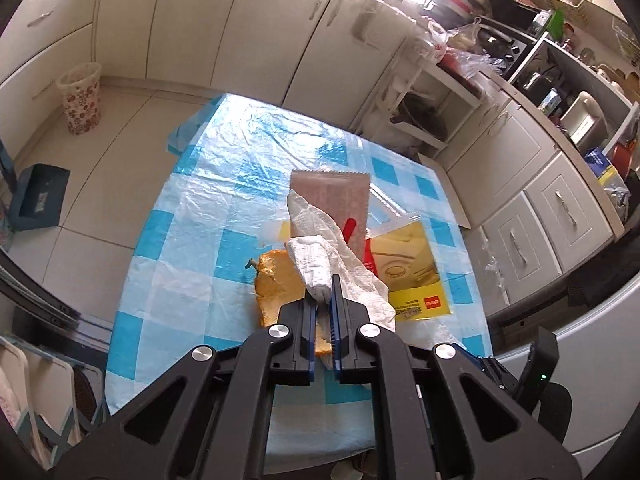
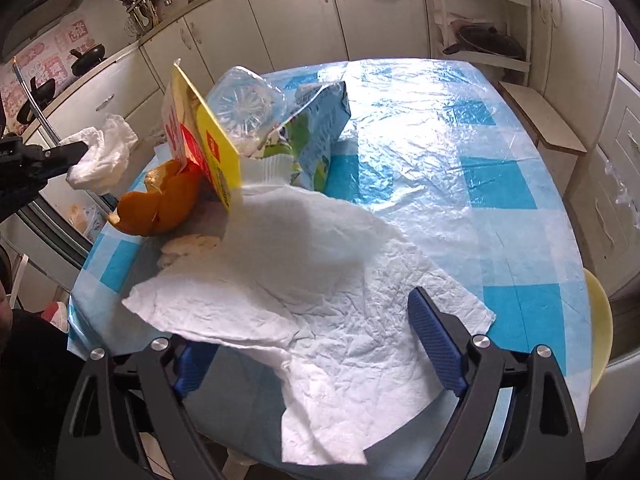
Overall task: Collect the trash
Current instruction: 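Grasp a white tissue with the left tool while the right tool grasps a white paper sheet, then lift the tissue and paper sheet with both tools and carry them toward the yellow bucket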
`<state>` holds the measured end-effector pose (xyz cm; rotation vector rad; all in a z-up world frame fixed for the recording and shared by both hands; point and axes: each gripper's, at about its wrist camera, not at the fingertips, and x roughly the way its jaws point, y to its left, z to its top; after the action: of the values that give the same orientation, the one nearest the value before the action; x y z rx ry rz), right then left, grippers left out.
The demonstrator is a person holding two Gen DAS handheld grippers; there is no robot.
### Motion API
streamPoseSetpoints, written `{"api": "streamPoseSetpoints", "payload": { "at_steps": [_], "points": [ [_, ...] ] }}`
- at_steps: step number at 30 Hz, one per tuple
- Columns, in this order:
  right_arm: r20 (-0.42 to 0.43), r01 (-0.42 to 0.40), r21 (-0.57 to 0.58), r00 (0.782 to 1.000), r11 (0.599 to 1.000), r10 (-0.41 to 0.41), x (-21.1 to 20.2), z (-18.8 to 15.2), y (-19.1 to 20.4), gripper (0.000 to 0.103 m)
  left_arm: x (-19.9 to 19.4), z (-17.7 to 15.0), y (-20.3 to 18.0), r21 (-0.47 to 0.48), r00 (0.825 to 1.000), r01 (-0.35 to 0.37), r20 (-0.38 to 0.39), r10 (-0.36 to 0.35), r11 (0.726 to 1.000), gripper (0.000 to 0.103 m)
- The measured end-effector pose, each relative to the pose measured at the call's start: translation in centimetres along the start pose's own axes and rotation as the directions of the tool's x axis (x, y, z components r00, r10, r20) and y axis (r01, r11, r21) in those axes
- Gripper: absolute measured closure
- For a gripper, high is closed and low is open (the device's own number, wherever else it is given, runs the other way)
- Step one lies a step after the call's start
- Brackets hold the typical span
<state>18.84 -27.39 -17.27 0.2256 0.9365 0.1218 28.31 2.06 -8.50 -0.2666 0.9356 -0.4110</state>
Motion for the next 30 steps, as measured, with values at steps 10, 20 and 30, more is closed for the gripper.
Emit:
{"api": "streamPoseSetpoints", "payload": {
  "at_steps": [10,20,30],
  "points": [
    [0.008,-0.060,0.032,0.998,0.998,0.060,-1.4,-0.5,-0.8,0.099,-4.9,-3.8,-2.9,0.079,0.995,-0.055,0.087,0.048,0.995,0.097],
    [0.225,-0.211,0.039,0.954,0.977,0.197,-10.5,-1.8,-0.4,0.099,-11.1,-8.0,-5.4,0.073,0.979,-0.120,0.177,0.106,0.990,0.097],
    [0.378,-0.268,-0.024,0.890,0.963,0.257,-18.9,-4.4,3.0,0.099,-15.8,-10.7,-8.5,0.090,0.944,-0.230,0.264,0.199,0.969,0.097]
  ]
}}
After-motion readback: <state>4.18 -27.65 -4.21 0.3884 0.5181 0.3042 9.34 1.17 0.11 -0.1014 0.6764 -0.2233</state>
